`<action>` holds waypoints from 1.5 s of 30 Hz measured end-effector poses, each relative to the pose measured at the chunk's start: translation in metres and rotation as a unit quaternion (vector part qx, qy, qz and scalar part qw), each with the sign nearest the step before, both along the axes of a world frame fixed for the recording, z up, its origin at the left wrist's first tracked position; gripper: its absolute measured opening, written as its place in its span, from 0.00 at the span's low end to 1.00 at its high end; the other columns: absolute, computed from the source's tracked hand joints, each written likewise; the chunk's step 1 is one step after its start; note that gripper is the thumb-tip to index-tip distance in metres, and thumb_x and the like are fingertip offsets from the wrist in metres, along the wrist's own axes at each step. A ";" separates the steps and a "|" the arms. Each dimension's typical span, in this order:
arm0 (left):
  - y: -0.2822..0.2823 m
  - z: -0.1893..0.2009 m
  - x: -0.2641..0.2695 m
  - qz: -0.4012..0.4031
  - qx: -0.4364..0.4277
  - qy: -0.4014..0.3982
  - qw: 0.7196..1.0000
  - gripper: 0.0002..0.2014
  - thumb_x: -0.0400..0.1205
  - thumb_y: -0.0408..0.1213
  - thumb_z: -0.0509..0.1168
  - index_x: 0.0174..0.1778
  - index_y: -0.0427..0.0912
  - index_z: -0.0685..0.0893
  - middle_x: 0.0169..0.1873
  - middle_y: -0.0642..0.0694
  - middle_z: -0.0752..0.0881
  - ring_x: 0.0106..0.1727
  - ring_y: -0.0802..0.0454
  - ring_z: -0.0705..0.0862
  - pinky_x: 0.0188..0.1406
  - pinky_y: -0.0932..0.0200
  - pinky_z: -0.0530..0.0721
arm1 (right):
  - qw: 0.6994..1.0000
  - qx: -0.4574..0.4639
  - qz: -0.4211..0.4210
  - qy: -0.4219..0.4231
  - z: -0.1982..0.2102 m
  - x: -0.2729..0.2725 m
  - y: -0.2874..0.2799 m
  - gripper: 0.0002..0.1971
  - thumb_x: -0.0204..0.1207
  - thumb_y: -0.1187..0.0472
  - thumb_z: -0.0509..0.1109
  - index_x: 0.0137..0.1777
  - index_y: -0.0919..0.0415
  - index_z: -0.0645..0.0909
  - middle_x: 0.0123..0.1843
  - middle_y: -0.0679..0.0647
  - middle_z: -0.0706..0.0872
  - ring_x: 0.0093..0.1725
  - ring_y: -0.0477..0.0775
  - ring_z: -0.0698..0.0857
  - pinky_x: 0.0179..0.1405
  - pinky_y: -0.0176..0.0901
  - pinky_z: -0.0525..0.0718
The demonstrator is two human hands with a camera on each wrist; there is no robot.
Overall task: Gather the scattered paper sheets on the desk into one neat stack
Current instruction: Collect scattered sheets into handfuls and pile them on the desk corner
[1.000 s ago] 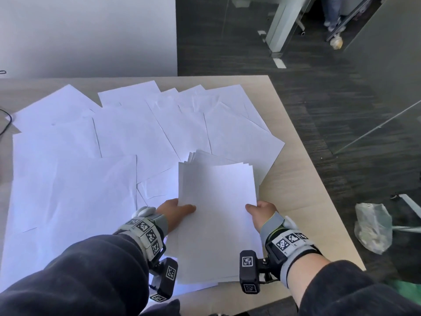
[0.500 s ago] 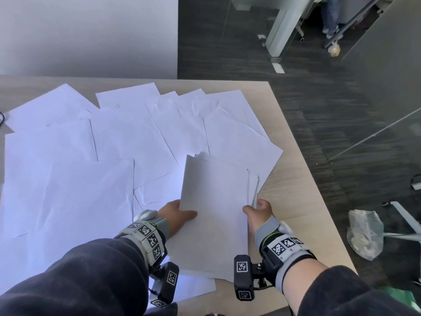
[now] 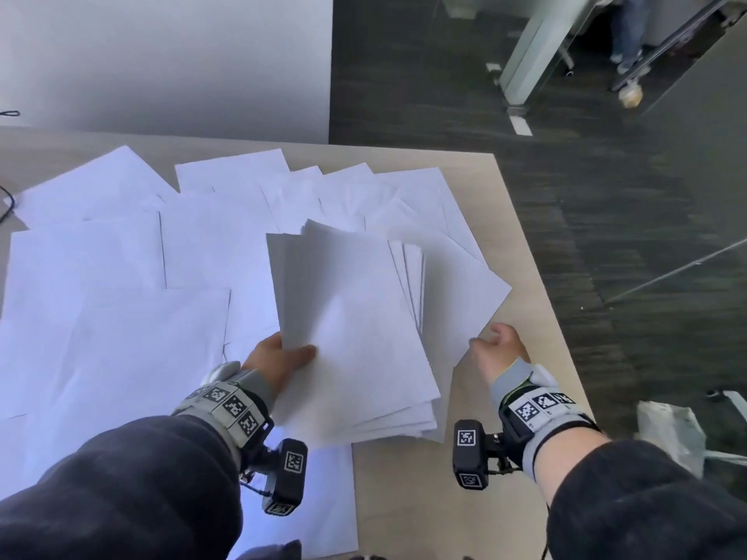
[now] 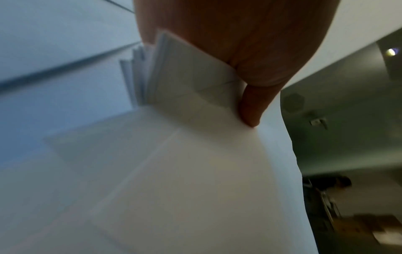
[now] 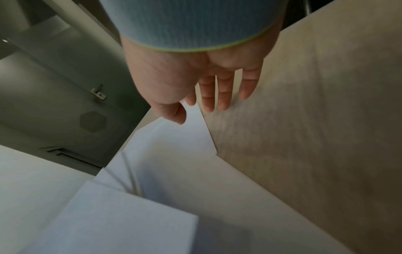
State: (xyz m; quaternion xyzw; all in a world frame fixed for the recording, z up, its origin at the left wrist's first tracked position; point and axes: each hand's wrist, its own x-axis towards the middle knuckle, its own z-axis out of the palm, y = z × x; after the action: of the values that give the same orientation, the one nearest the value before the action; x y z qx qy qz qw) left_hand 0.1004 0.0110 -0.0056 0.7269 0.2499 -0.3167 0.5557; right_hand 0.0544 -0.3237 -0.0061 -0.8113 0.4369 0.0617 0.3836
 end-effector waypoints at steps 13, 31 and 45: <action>-0.061 -0.012 0.073 0.150 0.018 -0.013 0.988 0.14 0.76 0.41 0.77 0.57 0.49 0.88 0.49 0.42 0.92 0.53 0.33 0.89 0.66 0.34 0.84 | 0.982 -0.067 0.171 0.040 0.008 0.109 -0.066 0.35 0.68 0.48 0.68 0.77 0.49 0.66 0.72 0.56 0.77 0.62 0.64 0.82 0.57 0.51 0.81; -0.063 -0.037 0.090 0.180 0.013 0.020 0.983 0.21 0.60 0.42 0.81 0.50 0.51 0.91 0.44 0.42 0.95 0.49 0.33 0.92 0.65 0.34 0.85 | 0.973 -0.062 0.187 0.123 -0.002 0.189 -0.071 0.31 0.67 0.43 0.60 0.73 0.45 0.67 0.53 0.51 0.87 0.49 0.61 0.86 0.57 0.50 0.83; -0.062 -0.037 0.090 0.184 -0.002 0.013 0.983 0.12 0.73 0.34 0.79 0.51 0.48 0.90 0.46 0.40 0.94 0.48 0.33 0.92 0.63 0.34 0.86 | 0.986 -0.031 0.125 0.105 -0.010 0.207 -0.060 0.22 0.55 0.43 0.63 0.49 0.49 0.75 0.39 0.48 0.83 0.38 0.56 0.82 0.46 0.45 0.81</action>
State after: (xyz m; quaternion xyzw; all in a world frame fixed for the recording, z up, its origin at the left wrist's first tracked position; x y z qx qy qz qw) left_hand 0.1903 -0.0512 -0.0428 0.6629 0.3861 -0.2193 0.6029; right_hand 0.2618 -0.3840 -0.0157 -0.8601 0.3718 0.1803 0.2991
